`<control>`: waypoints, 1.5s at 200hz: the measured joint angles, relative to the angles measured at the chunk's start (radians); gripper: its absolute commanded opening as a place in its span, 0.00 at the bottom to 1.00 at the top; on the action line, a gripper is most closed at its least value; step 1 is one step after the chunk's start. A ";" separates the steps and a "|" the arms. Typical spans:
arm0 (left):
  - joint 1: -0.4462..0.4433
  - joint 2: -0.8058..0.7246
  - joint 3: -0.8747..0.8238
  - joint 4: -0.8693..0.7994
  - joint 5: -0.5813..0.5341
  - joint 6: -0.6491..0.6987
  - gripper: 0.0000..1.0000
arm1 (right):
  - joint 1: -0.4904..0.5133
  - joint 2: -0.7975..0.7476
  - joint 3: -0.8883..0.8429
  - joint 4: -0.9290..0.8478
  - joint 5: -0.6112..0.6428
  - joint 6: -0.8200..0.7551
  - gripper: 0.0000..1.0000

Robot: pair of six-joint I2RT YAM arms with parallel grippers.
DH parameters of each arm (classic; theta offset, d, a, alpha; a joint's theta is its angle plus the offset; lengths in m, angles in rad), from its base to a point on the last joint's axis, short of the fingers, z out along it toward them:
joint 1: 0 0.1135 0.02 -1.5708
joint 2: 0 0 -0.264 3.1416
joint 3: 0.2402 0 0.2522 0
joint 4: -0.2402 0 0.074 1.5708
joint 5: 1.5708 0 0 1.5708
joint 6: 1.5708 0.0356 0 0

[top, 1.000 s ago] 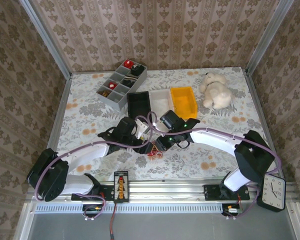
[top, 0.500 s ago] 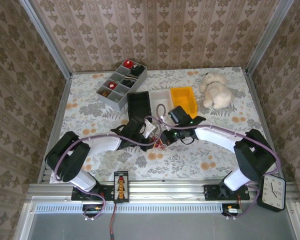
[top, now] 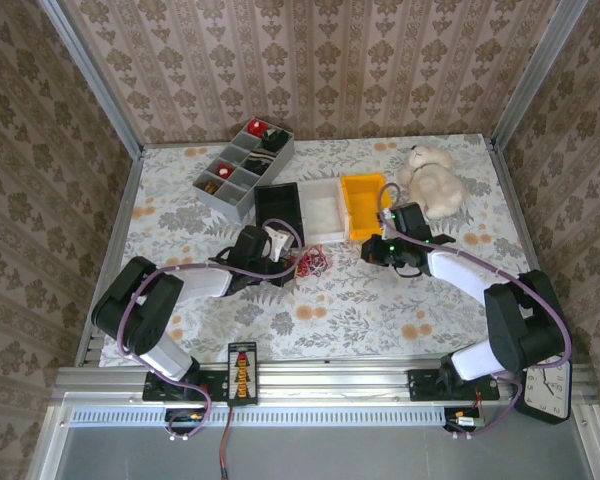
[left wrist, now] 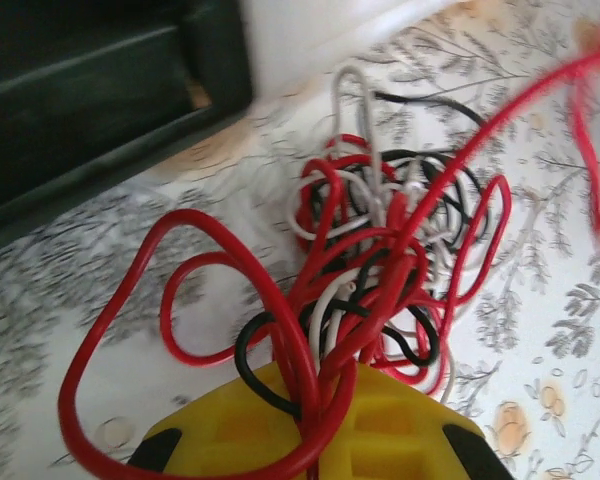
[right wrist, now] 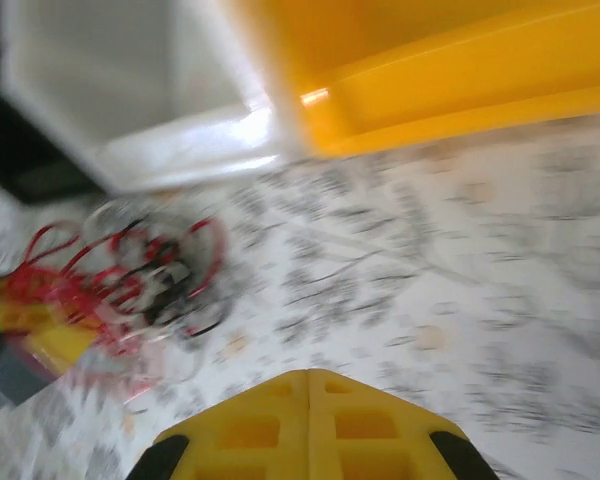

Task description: Untangle the cables

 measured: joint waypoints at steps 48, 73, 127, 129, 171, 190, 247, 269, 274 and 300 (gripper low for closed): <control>0.012 -0.012 0.003 -0.027 -0.005 -0.025 0.00 | -0.041 -0.012 -0.017 -0.011 0.084 0.058 0.12; -0.003 -0.013 0.017 -0.054 -0.023 -0.024 0.00 | 0.016 -0.016 0.015 -0.027 0.067 0.019 0.42; -0.021 -0.013 0.047 -0.106 -0.052 -0.006 0.00 | 0.231 0.077 0.223 -0.027 -0.015 -0.080 0.50; -0.022 -0.013 0.047 -0.107 -0.053 -0.006 0.00 | 0.235 0.087 0.228 -0.026 -0.016 -0.082 0.50; -0.027 -0.012 0.063 -0.132 -0.056 0.006 0.00 | 0.253 0.267 0.302 -0.041 -0.029 -0.111 0.37; -0.027 -0.011 0.068 -0.139 -0.056 0.013 0.00 | 0.253 0.322 0.327 -0.045 -0.033 -0.117 0.08; 0.004 -0.022 0.047 -0.145 -0.039 -0.023 0.54 | 0.244 0.341 0.329 -0.037 -0.037 -0.100 0.00; 0.027 -0.098 -0.005 -0.151 -0.048 -0.038 0.54 | 0.219 0.339 0.295 0.003 -0.051 -0.053 0.00; 0.027 -0.118 -0.013 -0.153 -0.053 -0.040 0.53 | 0.212 0.339 0.285 0.012 -0.057 -0.040 0.00; 0.024 -0.211 -0.022 -0.159 -0.051 -0.040 0.51 | 0.172 0.339 0.250 0.053 -0.085 0.028 0.00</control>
